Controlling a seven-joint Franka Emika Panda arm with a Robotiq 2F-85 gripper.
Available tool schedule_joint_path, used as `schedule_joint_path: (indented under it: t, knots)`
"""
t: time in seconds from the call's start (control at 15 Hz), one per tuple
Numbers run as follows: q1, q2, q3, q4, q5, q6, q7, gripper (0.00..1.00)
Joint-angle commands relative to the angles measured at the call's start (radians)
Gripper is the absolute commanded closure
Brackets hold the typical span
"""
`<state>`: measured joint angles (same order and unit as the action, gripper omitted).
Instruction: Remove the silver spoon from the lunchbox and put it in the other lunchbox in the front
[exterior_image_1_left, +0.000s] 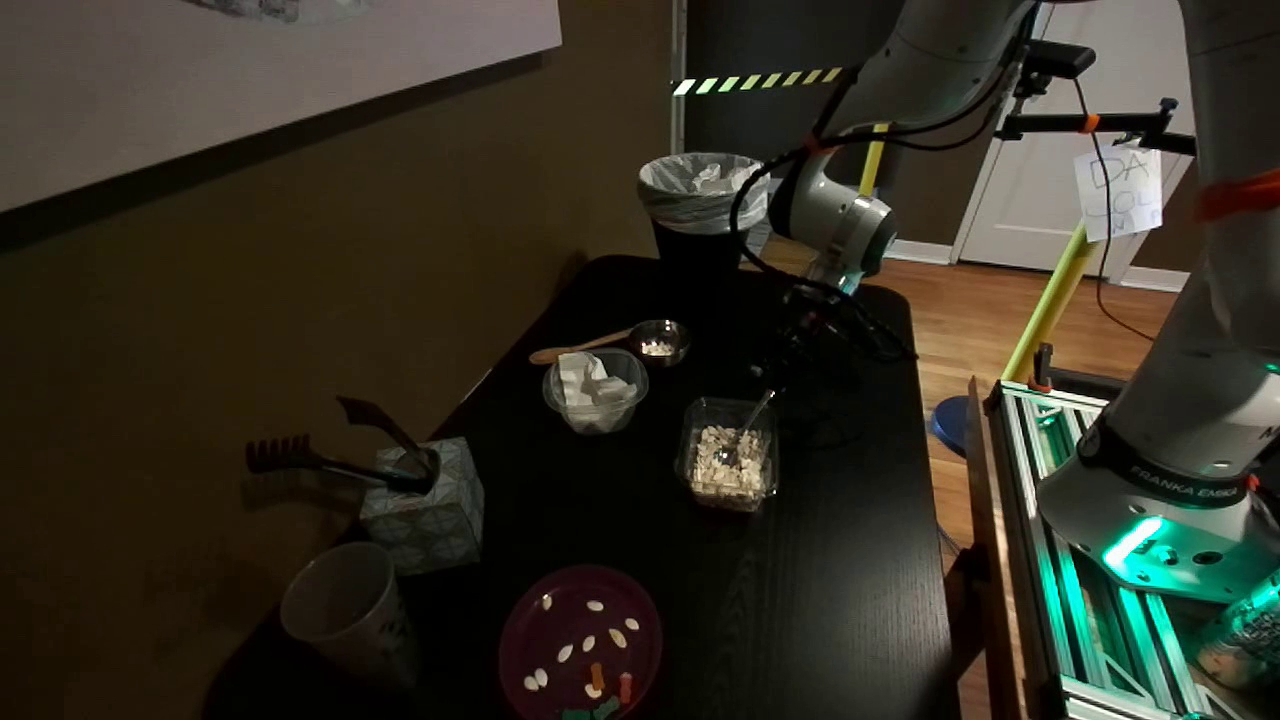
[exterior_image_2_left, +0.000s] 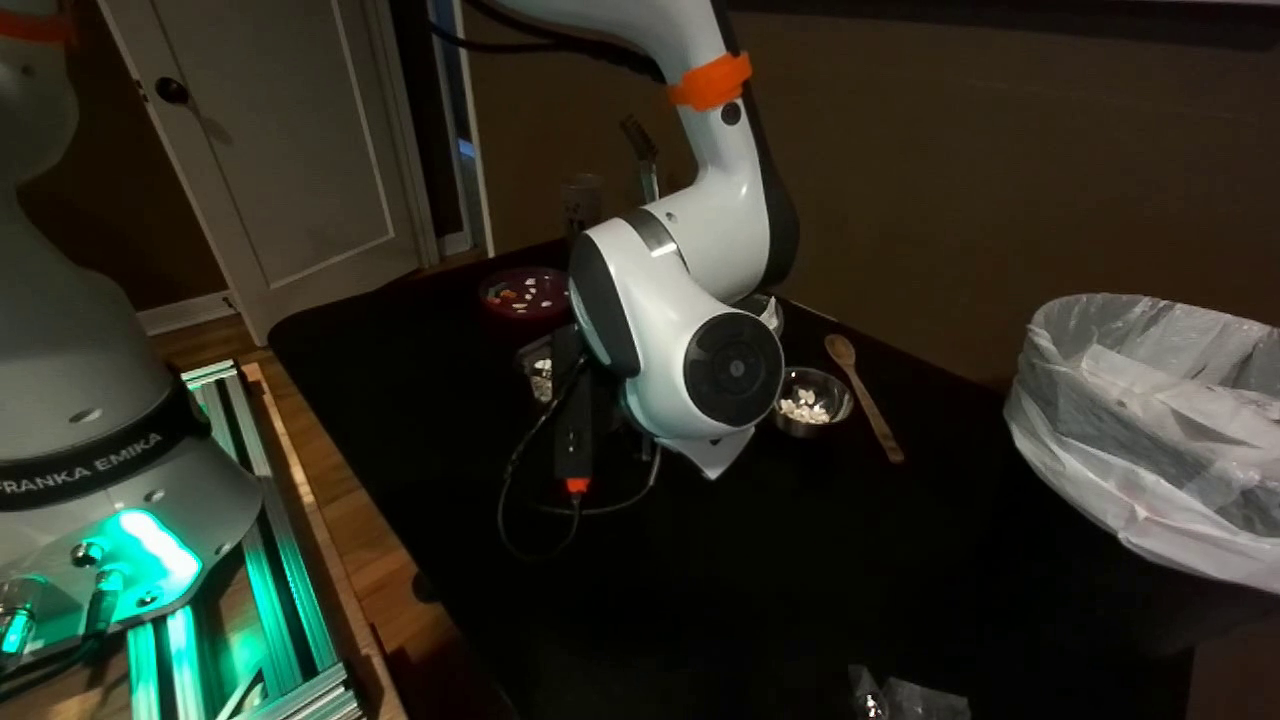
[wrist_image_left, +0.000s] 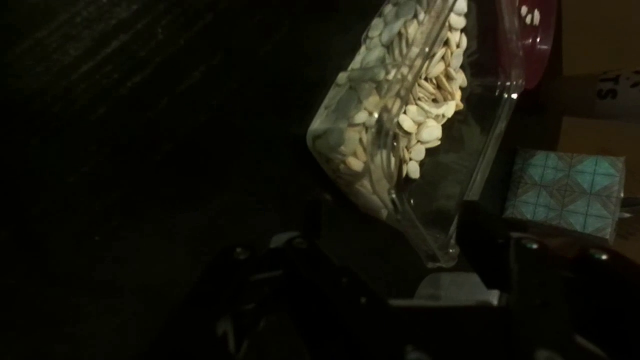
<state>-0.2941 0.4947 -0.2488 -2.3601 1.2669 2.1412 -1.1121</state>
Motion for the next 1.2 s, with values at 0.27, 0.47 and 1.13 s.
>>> schedule_joint_path:
  t: [0.27,0.47,1.13]
  knots:
    - [-0.024,-0.004,0.008,-0.012,-0.045,-0.022,-0.054,0.33]
    - [-0.028,-0.006,0.010,-0.013,-0.039,-0.029,-0.062,0.32]
    - [-0.033,-0.024,0.005,-0.026,-0.046,-0.048,-0.098,1.00]
